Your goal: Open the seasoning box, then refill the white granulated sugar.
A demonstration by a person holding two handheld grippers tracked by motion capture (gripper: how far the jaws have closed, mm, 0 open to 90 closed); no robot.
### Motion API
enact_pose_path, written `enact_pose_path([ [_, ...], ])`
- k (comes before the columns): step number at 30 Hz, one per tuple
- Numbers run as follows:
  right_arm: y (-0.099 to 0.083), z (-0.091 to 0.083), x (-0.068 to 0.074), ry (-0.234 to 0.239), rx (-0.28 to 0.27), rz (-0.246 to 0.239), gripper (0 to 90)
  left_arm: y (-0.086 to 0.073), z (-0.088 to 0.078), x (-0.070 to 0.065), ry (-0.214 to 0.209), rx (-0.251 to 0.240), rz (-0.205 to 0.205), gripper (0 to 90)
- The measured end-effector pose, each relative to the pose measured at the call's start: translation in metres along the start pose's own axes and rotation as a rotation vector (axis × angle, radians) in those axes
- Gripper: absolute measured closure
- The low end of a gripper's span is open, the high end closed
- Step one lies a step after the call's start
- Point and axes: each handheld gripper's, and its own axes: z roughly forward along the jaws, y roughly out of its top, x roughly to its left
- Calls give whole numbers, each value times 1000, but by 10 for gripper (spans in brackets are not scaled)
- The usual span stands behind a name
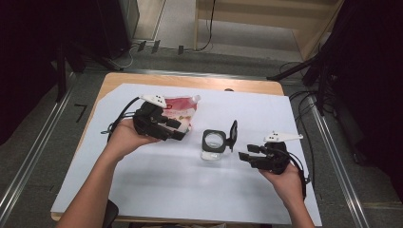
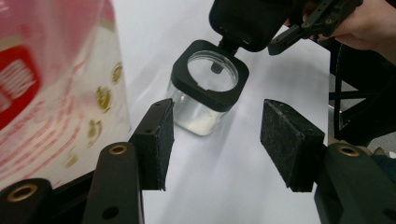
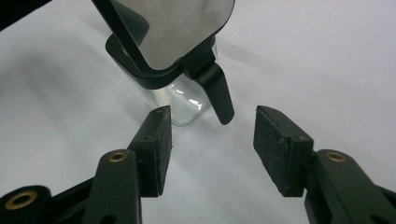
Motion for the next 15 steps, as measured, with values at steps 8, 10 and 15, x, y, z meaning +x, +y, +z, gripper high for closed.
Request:
enact_pose_path([
  [8, 2, 8, 2, -4, 26, -27, 471, -7, -15, 7, 26, -10, -22, 467],
  [10, 2, 8, 3, -2, 24, -24, 471, -8, -18, 9, 36, -11, -29, 467],
  [15, 4, 8, 0, 4, 17, -26, 472, -13, -27, 13, 59, -15, -40, 465],
])
